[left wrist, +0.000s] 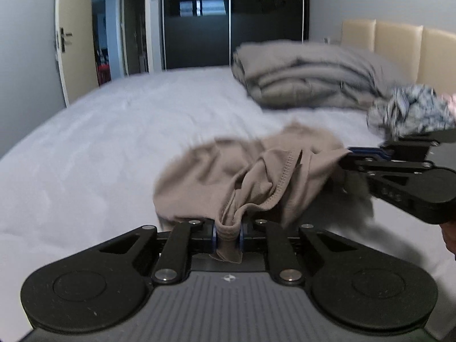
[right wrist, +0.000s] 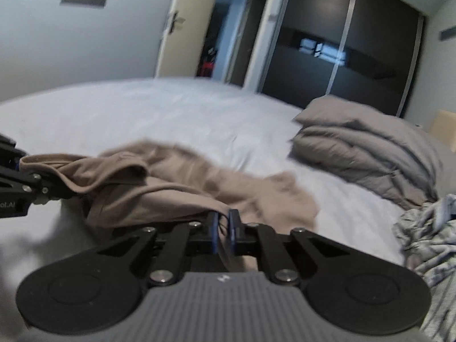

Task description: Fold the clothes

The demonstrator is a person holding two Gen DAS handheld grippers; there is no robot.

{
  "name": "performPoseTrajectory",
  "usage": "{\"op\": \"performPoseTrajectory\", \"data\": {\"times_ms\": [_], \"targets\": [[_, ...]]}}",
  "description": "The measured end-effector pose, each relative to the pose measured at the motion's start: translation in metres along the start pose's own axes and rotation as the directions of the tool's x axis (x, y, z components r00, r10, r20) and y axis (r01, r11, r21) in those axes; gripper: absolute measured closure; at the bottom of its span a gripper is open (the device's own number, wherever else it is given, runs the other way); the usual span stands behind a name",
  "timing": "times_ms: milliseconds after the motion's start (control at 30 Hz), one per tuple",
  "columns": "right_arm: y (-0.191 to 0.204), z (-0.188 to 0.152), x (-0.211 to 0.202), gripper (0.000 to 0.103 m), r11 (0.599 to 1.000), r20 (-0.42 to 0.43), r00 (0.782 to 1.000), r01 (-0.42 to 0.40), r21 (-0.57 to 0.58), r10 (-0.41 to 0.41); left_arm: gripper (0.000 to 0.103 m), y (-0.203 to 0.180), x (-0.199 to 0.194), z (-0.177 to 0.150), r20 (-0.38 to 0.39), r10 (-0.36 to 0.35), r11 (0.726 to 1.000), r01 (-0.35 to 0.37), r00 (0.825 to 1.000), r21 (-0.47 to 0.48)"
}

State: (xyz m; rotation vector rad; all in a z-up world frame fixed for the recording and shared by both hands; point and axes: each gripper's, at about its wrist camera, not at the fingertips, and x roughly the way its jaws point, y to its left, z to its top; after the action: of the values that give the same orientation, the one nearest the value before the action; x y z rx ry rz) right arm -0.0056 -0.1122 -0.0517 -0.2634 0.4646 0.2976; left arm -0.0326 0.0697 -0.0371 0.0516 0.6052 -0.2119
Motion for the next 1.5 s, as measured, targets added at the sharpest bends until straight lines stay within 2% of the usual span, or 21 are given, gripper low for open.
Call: {"op": "performPoseTrajectory", "data": {"times_ms": [100, 200, 367, 467, 600, 733, 767, 833, 900, 1000, 1067, 1100, 1200, 1233, 1300, 1400, 1500], "targets": [[-0.022, 0.02, -0.022, 0.094, 0.996, 0.016, 1.0, 0.021, 0.084, -0.022, 0.092, 0.005, -0.014, 0.016, 0.057, 0.001, 1.0, 0.0, 0.998, -0.015], [-0.034, 0.04, -0.045, 0.095, 0.992, 0.044, 0.998, 0.037, 0.118, -0.043, 0.092, 0.009, -0.029, 0.032, 0.113, 0.003, 1.0, 0.001, 0.994, -0.03], [-0.042, 0.083, -0.095, 0.095, 0.988, 0.161, 0.983, 0.068, 0.136, -0.09, 0.088, 0.007, -0.057, 0.049, 0.174, -0.062, 0.997, 0.068, 0.983, -0.03], [-0.046, 0.113, -0.123, 0.096, 0.987, 0.234, 0.965, 0.091, 0.134, -0.12, 0.085, 0.004, -0.073, 0.058, 0.205, -0.101, 0.994, 0.108, 0.974, -0.024], [-0.055, 0.15, -0.153, 0.096, 0.982, 0.31, 0.934, 0.145, 0.12, -0.176, 0.082, -0.004, -0.081, 0.056, 0.198, -0.127, 0.992, 0.13, 0.972, -0.003], [-0.066, 0.169, -0.169, 0.096, 0.968, 0.323, 0.913, 0.224, 0.114, -0.25, 0.082, -0.014, -0.077, 0.046, 0.159, -0.136, 0.991, 0.132, 0.978, 0.034], [-0.07, 0.17, -0.172, 0.096, 0.963, 0.322, 0.908, 0.241, 0.125, -0.269, 0.083, -0.017, -0.075, 0.043, 0.148, -0.133, 0.991, 0.127, 0.98, 0.047], [-0.077, 0.171, -0.18, 0.096, 0.951, 0.328, 0.893, 0.277, 0.14, -0.308, 0.092, -0.018, -0.072, 0.041, 0.137, -0.11, 0.993, 0.103, 0.984, 0.056], [-0.083, 0.171, -0.19, 0.096, 0.94, 0.342, 0.876, 0.305, 0.152, -0.34, 0.095, -0.011, -0.078, 0.046, 0.17, -0.093, 0.996, 0.089, 0.981, 0.029], [-0.094, 0.175, -0.21, 0.097, 0.924, 0.375, 0.844, 0.338, 0.179, -0.382, 0.096, 0.008, -0.102, 0.07, 0.266, -0.07, 0.995, 0.084, 0.961, -0.044], [-0.099, 0.179, -0.228, 0.099, 0.914, 0.411, 0.817, 0.35, 0.204, -0.404, 0.096, 0.019, -0.126, 0.092, 0.349, -0.044, 0.995, 0.071, 0.936, -0.065], [-0.1, 0.182, -0.238, 0.103, 0.909, 0.431, 0.8, 0.358, 0.212, -0.416, 0.097, 0.024, -0.139, 0.103, 0.39, -0.03, 0.996, 0.062, 0.921, -0.07], [-0.102, 0.193, -0.274, 0.103, 0.891, 0.511, 0.731, 0.391, 0.23, -0.453, 0.097, 0.038, -0.176, 0.137, 0.485, -0.032, 0.993, 0.084, 0.874, -0.087], [-0.103, 0.197, -0.283, 0.103, 0.895, 0.518, 0.731, 0.384, 0.226, -0.444, 0.097, 0.039, -0.182, 0.144, 0.497, -0.036, 0.993, 0.089, 0.867, -0.083], [-0.106, 0.207, -0.295, 0.103, 0.913, 0.513, 0.756, 0.35, 0.209, -0.407, 0.097, 0.032, -0.17, 0.146, 0.461, -0.045, 0.996, 0.076, 0.886, -0.049], [-0.097, 0.204, -0.288, 0.102, 0.953, 0.461, 0.834, 0.254, 0.164, -0.302, 0.097, 0.021, -0.153, 0.149, 0.406, -0.055, 0.998, 0.059, 0.912, 0.003], [-0.073, 0.179, -0.26, 0.099, 0.981, 0.38, 0.905, 0.16, 0.11, -0.19, 0.097, 0.009, -0.136, 0.152, 0.349, -0.061, 0.997, 0.044, 0.935, 0.056]]}}
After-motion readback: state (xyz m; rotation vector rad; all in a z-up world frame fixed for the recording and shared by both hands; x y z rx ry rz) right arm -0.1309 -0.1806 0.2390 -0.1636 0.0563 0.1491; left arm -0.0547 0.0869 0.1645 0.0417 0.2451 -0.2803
